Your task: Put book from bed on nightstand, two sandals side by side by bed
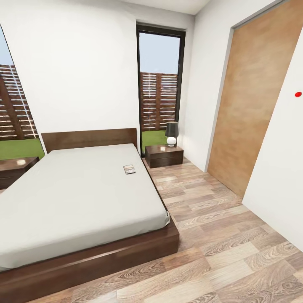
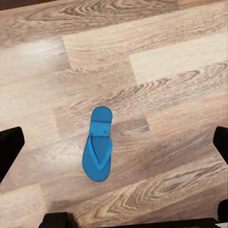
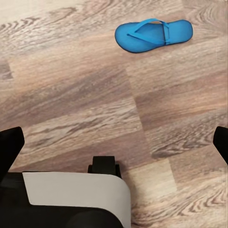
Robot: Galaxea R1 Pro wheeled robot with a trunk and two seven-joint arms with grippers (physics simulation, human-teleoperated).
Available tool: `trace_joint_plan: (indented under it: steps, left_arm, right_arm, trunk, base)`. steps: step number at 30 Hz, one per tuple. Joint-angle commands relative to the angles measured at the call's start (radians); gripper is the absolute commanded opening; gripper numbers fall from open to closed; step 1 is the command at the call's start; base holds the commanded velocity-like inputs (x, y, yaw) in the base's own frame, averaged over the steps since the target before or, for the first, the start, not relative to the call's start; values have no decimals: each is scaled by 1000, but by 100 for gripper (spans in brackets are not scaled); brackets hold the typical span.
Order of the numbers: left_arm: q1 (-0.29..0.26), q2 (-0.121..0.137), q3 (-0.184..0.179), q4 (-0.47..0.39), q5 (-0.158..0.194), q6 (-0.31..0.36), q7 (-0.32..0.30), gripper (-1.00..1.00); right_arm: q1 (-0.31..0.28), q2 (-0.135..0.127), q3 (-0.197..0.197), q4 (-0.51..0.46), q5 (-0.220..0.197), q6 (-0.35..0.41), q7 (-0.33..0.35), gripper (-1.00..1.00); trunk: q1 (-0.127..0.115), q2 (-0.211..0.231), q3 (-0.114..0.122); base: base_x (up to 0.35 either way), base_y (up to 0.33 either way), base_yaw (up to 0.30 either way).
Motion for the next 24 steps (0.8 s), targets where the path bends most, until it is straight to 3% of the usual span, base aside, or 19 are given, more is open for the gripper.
trace_joint_plan:
  steps: [1, 24]
  left_arm:
    - [0, 1, -5, -1, 9, 0, -1, 100]
    - [0, 3, 3, -2, 9, -16, 6, 100]
  right_arm:
    - [-1, 0, -1, 1, 0, -3, 1, 100]
    - [-3, -1, 1, 3, 7, -23, 3, 100]
  trunk:
    - [0, -1, -1]
    - [0, -1, -1]
  base:
    - [0, 0, 0]
    - [0, 0, 0]
